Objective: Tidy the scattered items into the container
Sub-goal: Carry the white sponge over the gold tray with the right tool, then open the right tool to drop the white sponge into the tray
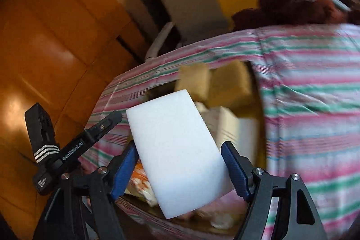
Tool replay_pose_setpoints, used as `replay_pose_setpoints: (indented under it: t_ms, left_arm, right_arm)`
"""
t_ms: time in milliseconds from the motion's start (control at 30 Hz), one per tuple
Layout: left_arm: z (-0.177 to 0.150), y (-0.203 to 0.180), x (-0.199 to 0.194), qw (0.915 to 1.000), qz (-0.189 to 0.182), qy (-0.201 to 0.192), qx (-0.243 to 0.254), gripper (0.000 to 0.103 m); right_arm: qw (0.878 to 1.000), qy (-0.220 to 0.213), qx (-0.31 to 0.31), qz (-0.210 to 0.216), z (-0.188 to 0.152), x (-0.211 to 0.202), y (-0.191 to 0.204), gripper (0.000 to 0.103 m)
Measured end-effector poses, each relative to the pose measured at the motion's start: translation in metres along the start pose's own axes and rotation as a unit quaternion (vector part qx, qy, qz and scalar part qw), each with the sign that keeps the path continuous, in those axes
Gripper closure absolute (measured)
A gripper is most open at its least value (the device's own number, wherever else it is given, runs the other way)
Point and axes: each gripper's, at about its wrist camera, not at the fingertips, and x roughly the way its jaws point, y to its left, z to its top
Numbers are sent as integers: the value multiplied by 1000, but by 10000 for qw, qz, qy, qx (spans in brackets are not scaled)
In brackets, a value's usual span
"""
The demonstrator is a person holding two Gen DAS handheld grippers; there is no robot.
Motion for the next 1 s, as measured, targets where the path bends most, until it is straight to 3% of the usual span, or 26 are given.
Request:
replay_pose_setpoints:
  t_ms: [100, 233, 333, 467, 600, 733, 800, 833, 900, 1000]
  left_arm:
    - [7, 24, -1, 9997, 114, -59, -192, 44]
    - [11, 52, -1, 9987, 246, -73, -442, 44]
    - [11, 69, 2, 9976, 303, -58, -625, 44]
    - [12, 81, 8, 9971, 268, -13, -717, 44]
    - [10, 82, 13, 9973, 132, 46, -717, 44]
    - [9, 78, 20, 9975, 0, 97, -694, 44]
    - [7, 76, 22, 9976, -28, 143, -682, 44]
    - [5, 75, 22, 9975, -56, 150, -685, 44]
    - [3, 75, 21, 9975, -65, 155, -688, 44]
    - [1, 76, 21, 9971, -47, 154, -740, 44]
  right_arm:
    - [9992, 261, -52, 289, 18, 35, 27, 27]
    - [9980, 516, 22, 350, 42, 86, 50, 27]
    - [9982, 593, 60, 77, 54, 118, 63, 27]
    - [9959, 626, 10, -651, 60, 154, 71, 21]
    - [9937, 448, -251, -998, 57, 153, 75, 16]
    - [9966, 215, -250, -753, 53, 133, 64, 17]
    - [9955, 148, -423, -831, 48, 122, 60, 25]
    - [9940, 125, -578, -923, 45, 119, 62, 38]
    - [9864, 106, -1109, -1208, 40, 117, 66, 53]
    - [9731, 11, -1737, -1512, 28, 114, 74, 56]
